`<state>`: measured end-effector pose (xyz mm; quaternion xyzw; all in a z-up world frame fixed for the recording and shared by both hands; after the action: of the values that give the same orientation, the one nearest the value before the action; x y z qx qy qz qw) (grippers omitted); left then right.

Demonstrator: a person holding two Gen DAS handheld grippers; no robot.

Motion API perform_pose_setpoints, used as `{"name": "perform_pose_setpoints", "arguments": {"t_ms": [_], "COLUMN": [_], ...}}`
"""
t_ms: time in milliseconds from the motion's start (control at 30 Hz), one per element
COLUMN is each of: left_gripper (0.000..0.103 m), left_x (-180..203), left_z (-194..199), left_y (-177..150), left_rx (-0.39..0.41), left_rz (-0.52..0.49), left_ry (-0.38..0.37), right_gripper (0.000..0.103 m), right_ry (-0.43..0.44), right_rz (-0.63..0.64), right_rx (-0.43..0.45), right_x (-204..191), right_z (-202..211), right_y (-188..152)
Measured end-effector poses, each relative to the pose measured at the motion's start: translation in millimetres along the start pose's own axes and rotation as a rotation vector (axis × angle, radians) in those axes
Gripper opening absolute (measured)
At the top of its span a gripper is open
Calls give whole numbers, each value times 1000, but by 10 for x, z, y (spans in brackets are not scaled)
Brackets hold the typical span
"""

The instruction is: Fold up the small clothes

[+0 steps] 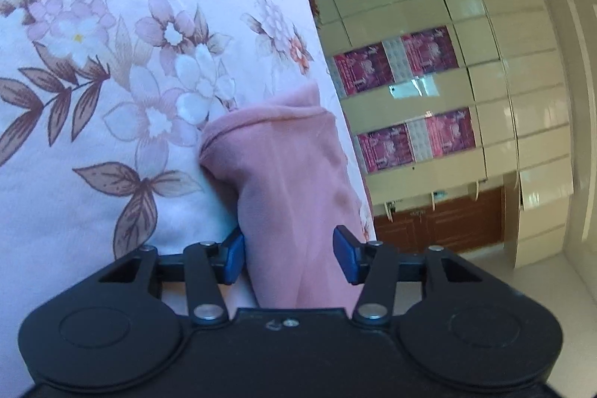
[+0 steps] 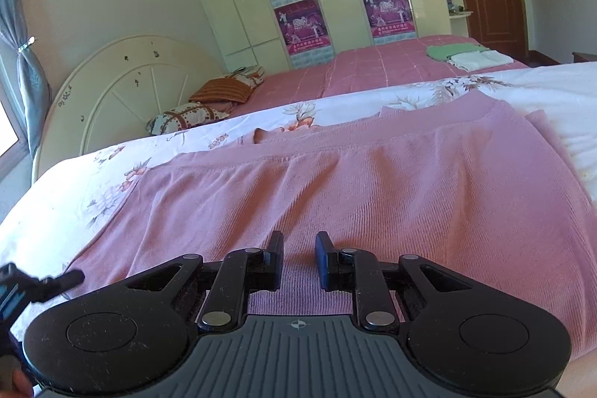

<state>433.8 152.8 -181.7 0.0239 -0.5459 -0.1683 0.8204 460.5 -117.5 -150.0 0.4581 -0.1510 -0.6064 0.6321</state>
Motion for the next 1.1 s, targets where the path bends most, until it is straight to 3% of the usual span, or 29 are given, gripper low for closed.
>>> {"name": "perform_pose_setpoints", "arguments": {"t_ms": [300,367,467,567,667,800,867,967,1100], "left_gripper": [47,42,13,11,10,11,11,10,10], "left_x": [34,31,-39,-77,-6,-5,-41,164,948], "left_z": [-284,-345,-425,-405,-278,-268,-261,-196,-151], "left_y": [331,382,418,458,444,410,392,350,1], "left_rx": [46,29,-9,-32,-25,-24,-30,-14,-41], "left_rz": [59,48,21,3,-77,-93,-100,-198,-440], "left_ry": [17,44,89,66,14,7,29,17,-65], "right_gripper": [19,19,7,4,3,3,3,0,0], "right_ry": [-30,-39,-45,-56,-55,-12,-25,15,77], "right_rz": [-6,7,39,67,68,89,100,83,-32], "right_rx": [-22,-37,-51,-62,-69,-64,-106,-94,-74], "right_x": [-181,-230,-301,-343,-330,-277,-185,-107,69], "right_z": [76,65,19,-72,-150,-250,-382,-424,-303], "right_y": [46,61,88,78,57,30,-65,-86,16]}}
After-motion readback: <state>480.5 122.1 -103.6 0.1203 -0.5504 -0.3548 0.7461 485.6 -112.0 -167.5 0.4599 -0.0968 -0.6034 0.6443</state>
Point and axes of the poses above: each gripper's, at about its wrist camera, not at the fingertips, and z roughly against the way its jaws point, x to its right, y to its top, the point moved 8 cm from there along -z, roughly the way its jaws point, and after that the axes turned 1 degree about x, right-handed, at the moved point
